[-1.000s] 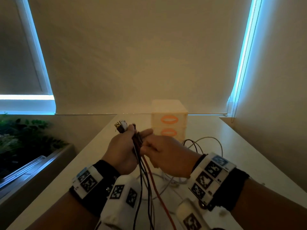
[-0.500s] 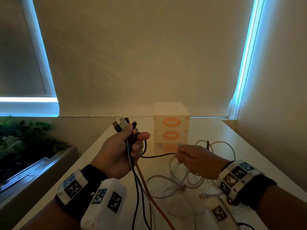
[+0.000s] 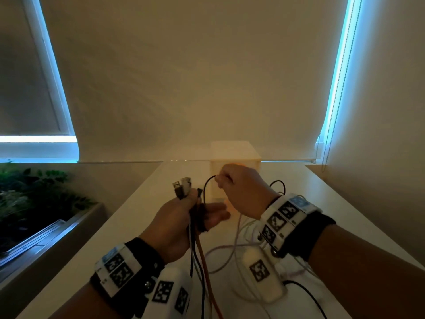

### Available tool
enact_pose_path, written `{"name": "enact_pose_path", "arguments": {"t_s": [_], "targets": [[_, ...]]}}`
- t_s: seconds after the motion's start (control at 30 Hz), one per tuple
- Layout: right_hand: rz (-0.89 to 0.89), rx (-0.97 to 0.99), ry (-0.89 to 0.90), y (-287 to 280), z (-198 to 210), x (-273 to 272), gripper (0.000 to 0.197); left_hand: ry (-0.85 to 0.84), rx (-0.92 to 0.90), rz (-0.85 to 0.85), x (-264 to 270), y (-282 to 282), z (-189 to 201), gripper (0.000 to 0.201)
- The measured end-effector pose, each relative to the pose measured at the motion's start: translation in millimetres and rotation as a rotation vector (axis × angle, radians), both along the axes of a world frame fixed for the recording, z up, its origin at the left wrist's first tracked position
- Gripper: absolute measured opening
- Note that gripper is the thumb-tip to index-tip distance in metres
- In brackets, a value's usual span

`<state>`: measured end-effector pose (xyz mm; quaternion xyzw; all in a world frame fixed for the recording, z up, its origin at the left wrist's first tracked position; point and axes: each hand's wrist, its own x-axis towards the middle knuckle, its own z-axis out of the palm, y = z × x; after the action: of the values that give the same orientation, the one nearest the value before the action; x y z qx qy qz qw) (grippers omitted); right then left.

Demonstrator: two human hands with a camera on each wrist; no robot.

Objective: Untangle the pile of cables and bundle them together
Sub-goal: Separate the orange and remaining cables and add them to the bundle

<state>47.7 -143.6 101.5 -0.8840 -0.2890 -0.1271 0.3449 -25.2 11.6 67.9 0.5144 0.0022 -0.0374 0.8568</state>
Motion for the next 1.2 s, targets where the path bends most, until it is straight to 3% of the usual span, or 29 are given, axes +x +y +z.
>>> {"name": "enact_pose_path", "arguments": {"t_s": [0.1, 0.23, 0.37, 0.57, 0.7, 0.87, 1.03, 1.2], "targets": [[0.154, 0.095, 0.115, 10, -3, -22, 0.021, -0.042, -0.172, 0.153, 8, 6, -2, 0.025], [0.301, 0.000, 0.169, 9, -25, -26, 0.016, -0.034, -0.434, 0.155, 18, 15, 13, 0.038], [0.243, -0.099, 0.153, -14, -56, -9, 0.019, -0.065, -0.570, 0.181, 16, 31, 28, 0.037], [0.063, -0.052, 0.183, -33, -78, 23, 0.024, -0.059, -0.401, 0.132, 7, 28, 26, 0.035], [0.095, -0.053, 0.225, -23, -66, 25, 0.027, -0.073, -0.310, 0.044, 1, 20, 23, 0.033], [0.137, -0.038, 0.428, -20, -51, 33, 0.022, -0.112, -0.247, -0.039, -5, 21, 26, 0.034], [0.141, -0.037, 0.441, -20, -47, 40, 0.024, -0.110, -0.165, -0.074, -9, 24, 26, 0.032], [0.056, -0.061, 0.386, -4, -15, 47, 0.036, -0.108, 0.112, -0.118, -11, 10, 21, 0.033]]}}
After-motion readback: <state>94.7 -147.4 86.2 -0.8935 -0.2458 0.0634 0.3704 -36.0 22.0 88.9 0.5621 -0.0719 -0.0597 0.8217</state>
